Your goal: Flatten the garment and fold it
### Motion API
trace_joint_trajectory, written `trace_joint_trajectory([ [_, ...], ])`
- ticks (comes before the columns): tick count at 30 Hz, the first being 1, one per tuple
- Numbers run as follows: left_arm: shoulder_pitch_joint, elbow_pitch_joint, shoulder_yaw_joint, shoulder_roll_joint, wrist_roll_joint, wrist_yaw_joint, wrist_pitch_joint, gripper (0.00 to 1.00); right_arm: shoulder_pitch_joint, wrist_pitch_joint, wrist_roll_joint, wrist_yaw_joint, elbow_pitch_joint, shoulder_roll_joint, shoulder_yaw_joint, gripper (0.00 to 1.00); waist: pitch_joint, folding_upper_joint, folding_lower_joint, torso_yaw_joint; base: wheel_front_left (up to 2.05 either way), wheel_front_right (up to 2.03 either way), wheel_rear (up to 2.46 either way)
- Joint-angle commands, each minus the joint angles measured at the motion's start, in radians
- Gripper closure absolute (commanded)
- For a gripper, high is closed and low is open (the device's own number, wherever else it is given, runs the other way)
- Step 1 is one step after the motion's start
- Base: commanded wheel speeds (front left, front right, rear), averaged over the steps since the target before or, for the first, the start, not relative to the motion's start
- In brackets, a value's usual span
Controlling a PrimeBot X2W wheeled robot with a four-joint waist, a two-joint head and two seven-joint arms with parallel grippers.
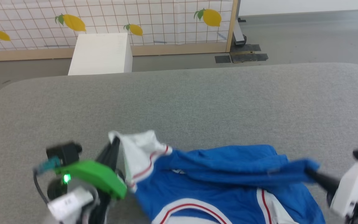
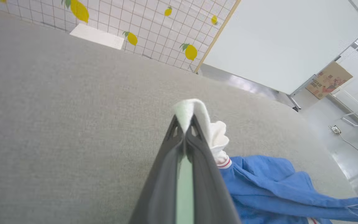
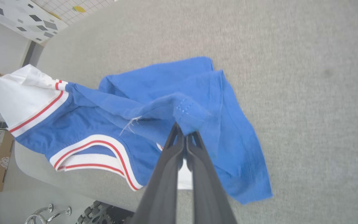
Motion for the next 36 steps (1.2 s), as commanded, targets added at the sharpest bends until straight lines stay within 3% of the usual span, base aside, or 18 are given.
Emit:
trace_joint_trajectory([
  [1, -0.067, 0.002, 0.007, 0.017, 0.012, -0.015, 0.015, 1.0, -0.061, 0.011, 0.015, -0.002, -0.011, -0.018, -0.004, 1.0, 0.001, -0.0001, 0.0001, 0.004, 0.0, 0.0, 0.0],
  [7, -0.368, 0.057, -0.019, 0.065, 0.066, -0.085, 0.109, 1.0, -0.301, 0.09, 0.047, -0.002, 0.015, -0.122, -0.022, 1.0, 0.016, -0.0001, 0.0001, 0.021, 0.0, 0.0, 0.0],
  [10, -0.541, 0.116, -0.031, 0.06, 0.084, -0.115, 0.154, 1.0, -0.435, 0.141, 0.053, -0.002, 0.054, -0.172, -0.039, 1.0, 0.042, -0.0001, 0.0001, 0.027, 0.0, 0.0, 0.0],
  [17, -0.909, 0.308, -0.009, 0.042, 0.107, -0.136, 0.215, 1.0, -0.775, 0.182, 0.0, -0.002, 0.184, -0.193, -0.048, 1.0, 0.17, -0.0001, 0.0001, 0.002, 0.0, 0.0, 0.0],
  [26, -1.334, 0.5, 0.013, 0.05, 0.217, -0.093, 0.187, 1.0, -1.209, 0.026, -0.163, -0.002, 0.42, -0.13, -0.016, 1.0, 0.355, -0.0001, 0.0001, -0.056, 0.0, 0.0, 0.0],
  [36, -1.601, 0.639, 0.046, 0.028, 0.31, -0.059, -0.083, 1.0, -1.494, -0.256, -0.276, -0.002, 0.622, -0.071, 0.005, 1.0, 0.466, -0.0001, 0.0001, -0.053, 0.0, 0.0, 0.0],
])
